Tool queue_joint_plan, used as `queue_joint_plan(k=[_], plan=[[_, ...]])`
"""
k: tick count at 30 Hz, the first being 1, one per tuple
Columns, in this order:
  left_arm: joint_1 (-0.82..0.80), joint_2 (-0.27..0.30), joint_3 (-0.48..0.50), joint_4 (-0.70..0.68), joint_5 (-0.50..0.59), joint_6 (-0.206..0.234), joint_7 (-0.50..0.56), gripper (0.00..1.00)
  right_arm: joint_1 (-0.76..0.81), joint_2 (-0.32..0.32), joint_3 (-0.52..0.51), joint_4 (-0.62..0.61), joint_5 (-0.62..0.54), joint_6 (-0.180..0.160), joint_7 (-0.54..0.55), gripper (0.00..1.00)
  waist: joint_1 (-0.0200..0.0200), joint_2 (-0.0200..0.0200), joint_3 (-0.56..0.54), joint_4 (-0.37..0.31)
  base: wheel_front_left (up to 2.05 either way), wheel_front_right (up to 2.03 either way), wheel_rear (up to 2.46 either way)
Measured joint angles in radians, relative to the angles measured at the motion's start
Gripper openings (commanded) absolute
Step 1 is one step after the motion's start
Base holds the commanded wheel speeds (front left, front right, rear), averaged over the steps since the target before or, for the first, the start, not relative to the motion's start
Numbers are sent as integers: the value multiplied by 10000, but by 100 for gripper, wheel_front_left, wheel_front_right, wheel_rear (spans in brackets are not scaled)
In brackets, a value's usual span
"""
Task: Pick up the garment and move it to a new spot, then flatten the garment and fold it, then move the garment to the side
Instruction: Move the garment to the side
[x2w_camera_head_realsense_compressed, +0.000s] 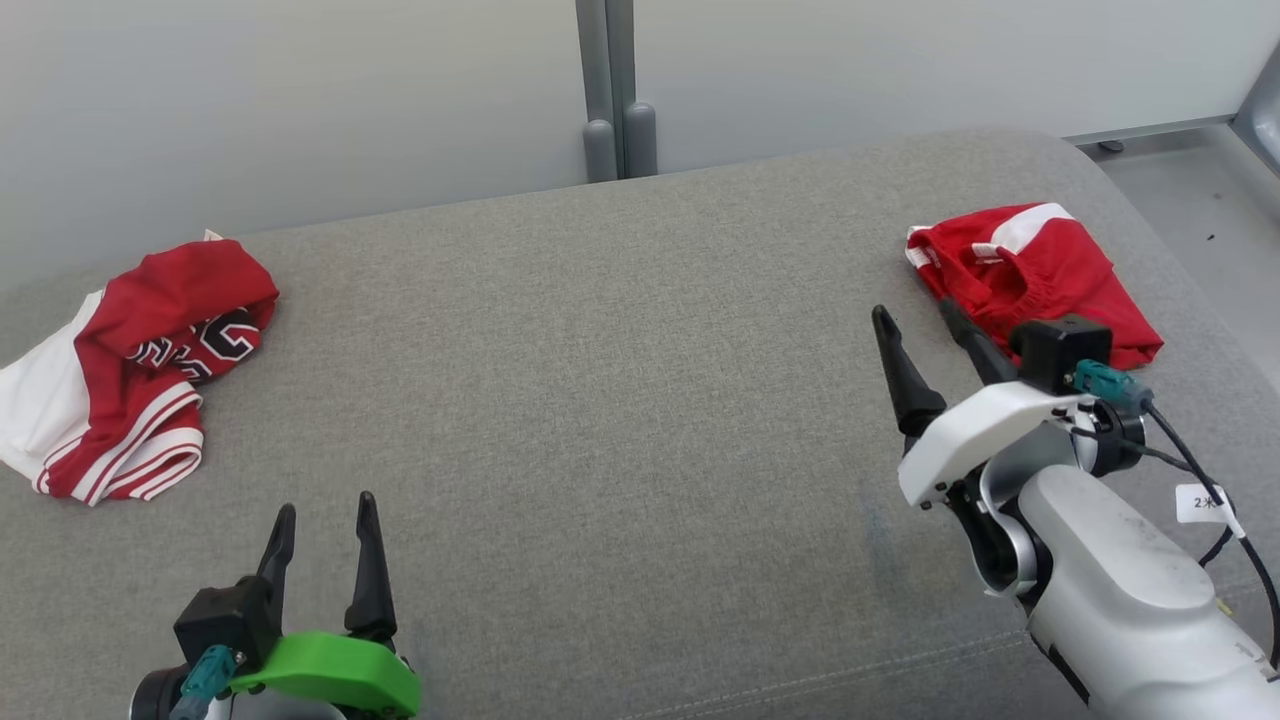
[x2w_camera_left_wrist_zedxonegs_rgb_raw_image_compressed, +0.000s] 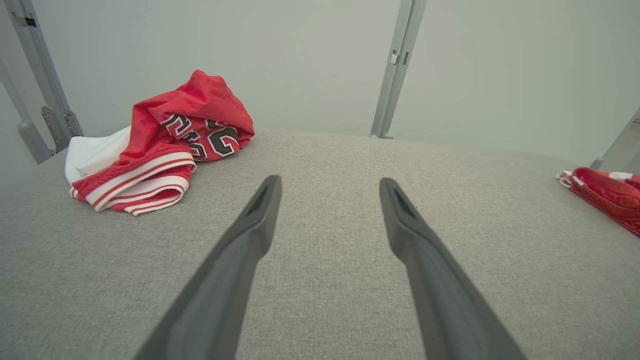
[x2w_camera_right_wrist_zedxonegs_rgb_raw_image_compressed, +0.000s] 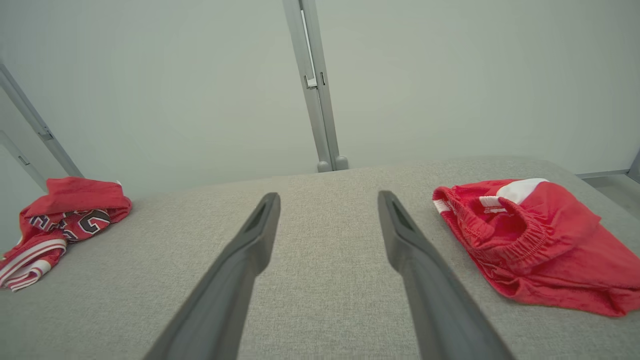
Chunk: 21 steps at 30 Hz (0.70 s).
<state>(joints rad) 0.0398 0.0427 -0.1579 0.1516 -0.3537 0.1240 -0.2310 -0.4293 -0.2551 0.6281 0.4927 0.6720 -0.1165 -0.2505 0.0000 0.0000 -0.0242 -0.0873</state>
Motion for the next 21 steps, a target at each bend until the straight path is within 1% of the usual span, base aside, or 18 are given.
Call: queue_joint_plan(k=[4,13,21], plan=[[233,0,-10,-10,2,0,-79,100,511,50,-226,-464,-251,-75,0,100,0,0,-64,22,0,0,0],[588,4,-21,-94,-44,0,-105,100,1739,238,-523,-1248,-765,-75,0,100,0,0,-291,81,0,0,0],[778,4,33,-295,10,0,-167,100,2405,357,-732,-1789,-1175,-84,2,100,0,0,-372,107,0,0,0]])
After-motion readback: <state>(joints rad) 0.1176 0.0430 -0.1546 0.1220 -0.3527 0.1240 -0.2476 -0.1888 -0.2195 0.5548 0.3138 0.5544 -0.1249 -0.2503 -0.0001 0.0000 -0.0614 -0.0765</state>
